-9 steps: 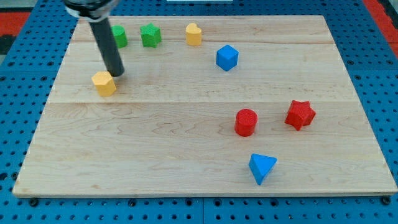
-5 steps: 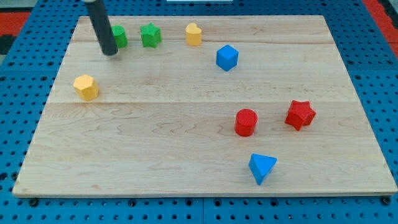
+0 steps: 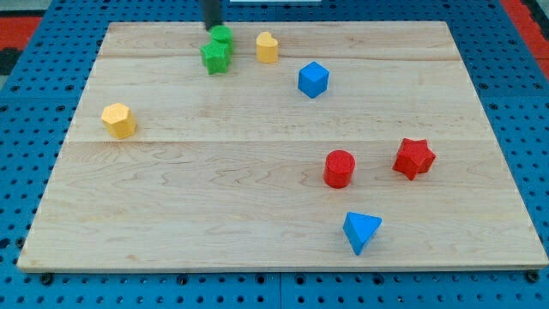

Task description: Slide the green star to the right side of the hexagon

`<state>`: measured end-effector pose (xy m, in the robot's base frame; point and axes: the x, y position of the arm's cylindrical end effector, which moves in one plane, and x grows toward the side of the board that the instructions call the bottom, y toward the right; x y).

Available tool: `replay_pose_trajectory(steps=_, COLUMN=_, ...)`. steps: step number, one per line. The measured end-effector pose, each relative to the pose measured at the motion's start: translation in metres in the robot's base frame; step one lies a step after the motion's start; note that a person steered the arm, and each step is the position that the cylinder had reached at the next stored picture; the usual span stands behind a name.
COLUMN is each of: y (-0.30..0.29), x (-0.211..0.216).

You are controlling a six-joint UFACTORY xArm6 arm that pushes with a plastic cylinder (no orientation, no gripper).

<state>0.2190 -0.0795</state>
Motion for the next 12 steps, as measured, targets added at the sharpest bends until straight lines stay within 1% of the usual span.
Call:
replay_pose_trajectory(steps=2, y=-0.017, x=0.103)
replay_pose_trajectory(steps=3, y=-0.024, x=0.144)
replay_pose_trajectory(steps=4, y=0.030, x=0.144)
replay_pose_trajectory(steps=5, y=0.046, x=0.169)
replay_pose_trajectory(steps=6, y=0.044, x=0.183)
replay_pose_trajectory(steps=7, y=0.061, x=0.227)
replay_pose_trajectory(steps=8, y=0.043, x=0.217)
replay_pose_trajectory(steps=9, y=0.040, x=0.217)
replay_pose_trajectory(steps=10, y=0.039, x=0.261)
replay_pose_trajectory(steps=11, y=0.031, x=0.229)
replay_pose_trajectory(steps=12, y=0.036, x=0.209)
